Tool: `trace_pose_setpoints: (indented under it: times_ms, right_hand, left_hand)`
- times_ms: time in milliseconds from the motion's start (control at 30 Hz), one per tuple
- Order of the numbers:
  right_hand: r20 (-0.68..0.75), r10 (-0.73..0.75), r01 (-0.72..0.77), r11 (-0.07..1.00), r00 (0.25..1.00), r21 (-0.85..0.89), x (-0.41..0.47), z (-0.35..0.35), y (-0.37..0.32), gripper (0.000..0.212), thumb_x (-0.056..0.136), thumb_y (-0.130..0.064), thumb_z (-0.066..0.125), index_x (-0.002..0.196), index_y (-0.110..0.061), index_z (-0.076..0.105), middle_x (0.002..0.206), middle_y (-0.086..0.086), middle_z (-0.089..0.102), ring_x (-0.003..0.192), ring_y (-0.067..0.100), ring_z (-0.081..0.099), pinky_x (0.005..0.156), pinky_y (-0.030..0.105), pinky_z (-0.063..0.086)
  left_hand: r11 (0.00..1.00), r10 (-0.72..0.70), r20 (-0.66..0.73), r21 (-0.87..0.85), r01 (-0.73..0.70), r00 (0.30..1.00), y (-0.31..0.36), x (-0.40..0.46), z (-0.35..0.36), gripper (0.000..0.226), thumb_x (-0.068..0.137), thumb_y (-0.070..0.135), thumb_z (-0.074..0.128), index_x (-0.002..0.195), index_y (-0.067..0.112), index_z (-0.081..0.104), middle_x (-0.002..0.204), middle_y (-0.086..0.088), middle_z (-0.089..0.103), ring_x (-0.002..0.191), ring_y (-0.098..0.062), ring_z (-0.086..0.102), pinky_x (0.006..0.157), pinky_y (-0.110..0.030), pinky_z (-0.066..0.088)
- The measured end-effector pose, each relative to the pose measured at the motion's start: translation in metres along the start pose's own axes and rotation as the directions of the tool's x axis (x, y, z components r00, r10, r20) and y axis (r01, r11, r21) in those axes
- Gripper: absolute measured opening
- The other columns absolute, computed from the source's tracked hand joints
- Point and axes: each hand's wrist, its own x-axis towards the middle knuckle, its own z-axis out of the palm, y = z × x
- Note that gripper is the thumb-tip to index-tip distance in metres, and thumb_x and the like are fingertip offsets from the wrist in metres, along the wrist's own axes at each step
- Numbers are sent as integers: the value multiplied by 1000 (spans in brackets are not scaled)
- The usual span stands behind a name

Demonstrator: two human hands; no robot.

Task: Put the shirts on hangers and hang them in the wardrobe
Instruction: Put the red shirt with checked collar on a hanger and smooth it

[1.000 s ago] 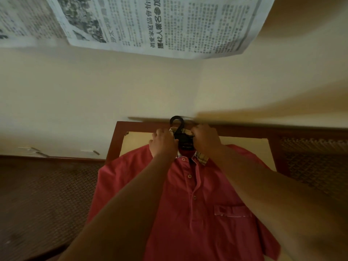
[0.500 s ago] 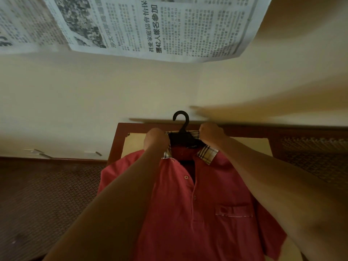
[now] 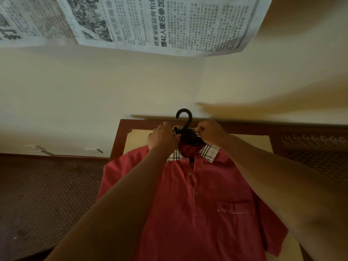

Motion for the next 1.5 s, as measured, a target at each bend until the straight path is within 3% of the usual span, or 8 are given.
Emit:
trace_pose_setpoints:
  times_ms: [300, 567, 767, 933, 1067, 1233, 1333, 1500]
  right_hand:
    - [48, 21, -8, 966, 999, -258, -4, -4, -5, 21, 101, -16, 40, 84, -13, 52, 78, 3, 53, 74, 25, 50, 64, 32, 33]
    - [17, -93, 94, 982, 996, -161, -2, -5, -9, 26, 100, -30, 46, 88, -13, 61, 81, 2, 55, 78, 21, 54, 68, 34, 43]
    - [-44, -52, 43, 985, 998, -169, 0, -6, -8, 17, 88, -3, 52, 90, -6, 68, 96, 11, 64, 89, 29, 60, 68, 35, 45]
    - [-293, -176, 100, 961, 940, -257, -14, 7, -2, 16, 91, -11, 52, 96, -10, 67, 100, 13, 58, 94, 34, 55, 72, 38, 42]
    - [-219, -195, 149, 967, 956, -208, -30, 26, -2, 21, 89, -9, 53, 107, -5, 63, 107, 17, 58, 101, 38, 54, 80, 45, 45]
    - [-34, -151, 139, 965, 988, -223, -35, 39, -19, 50, 94, -13, 53, 142, -13, 39, 130, 17, 50, 114, 35, 53, 86, 43, 47]
    - [9, -144, 137, 916, 989, -378, -39, 41, -18, 65, 95, -16, 52, 150, -26, 20, 127, 19, 48, 104, 35, 55, 74, 41, 46]
    - [169, -119, 181, 890, 978, -419, -43, 33, -17, 68, 92, -27, 57, 149, -25, 22, 123, 15, 53, 98, 32, 59, 67, 34, 43]
  left_hand:
    - [999, 37, 126, 11, -38, 991, 4, -2, -16, 20, 91, 5, 53, 110, 3, 59, 114, -17, 62, 106, -34, 60, 76, -36, 45]
    - [994, 35, 102, 100, -45, 994, 0, -4, -23, 22, 92, 4, 51, 112, 6, 62, 114, -13, 62, 105, -29, 60, 73, -32, 42]
    - [970, 29, 49, 239, -39, 998, -3, -9, -19, 20, 99, 21, 47, 104, 12, 65, 100, -6, 66, 93, -23, 63, 68, -30, 42]
    - [960, -85, 3, -267, 83, 996, -12, -8, -9, 41, 103, 36, 32, 83, 10, 57, 86, -9, 62, 68, -18, 51, 57, -29, 34]
    - [768, -321, -160, -621, 157, 933, -29, -47, 21, 27, 100, 18, 33, 105, 9, 58, 104, -8, 62, 90, -20, 54, 73, -32, 41]
    - [975, -92, -73, -208, 75, 993, -34, -102, 85, 55, 98, 44, 31, 146, 17, 29, 155, -5, 25, 145, -25, 13, 118, -43, 6]
    - [1000, 18, 3, 8, -18, 1000, -43, -114, 100, 79, 86, 64, -1, 153, 23, -5, 160, -1, -15, 144, -19, -23, 114, -44, -15]
    - [994, 42, 0, 98, -41, 999, -53, -131, 110, 71, 92, 62, 3, 148, 25, -18, 153, 2, -27, 141, -18, -28, 116, -46, -15]
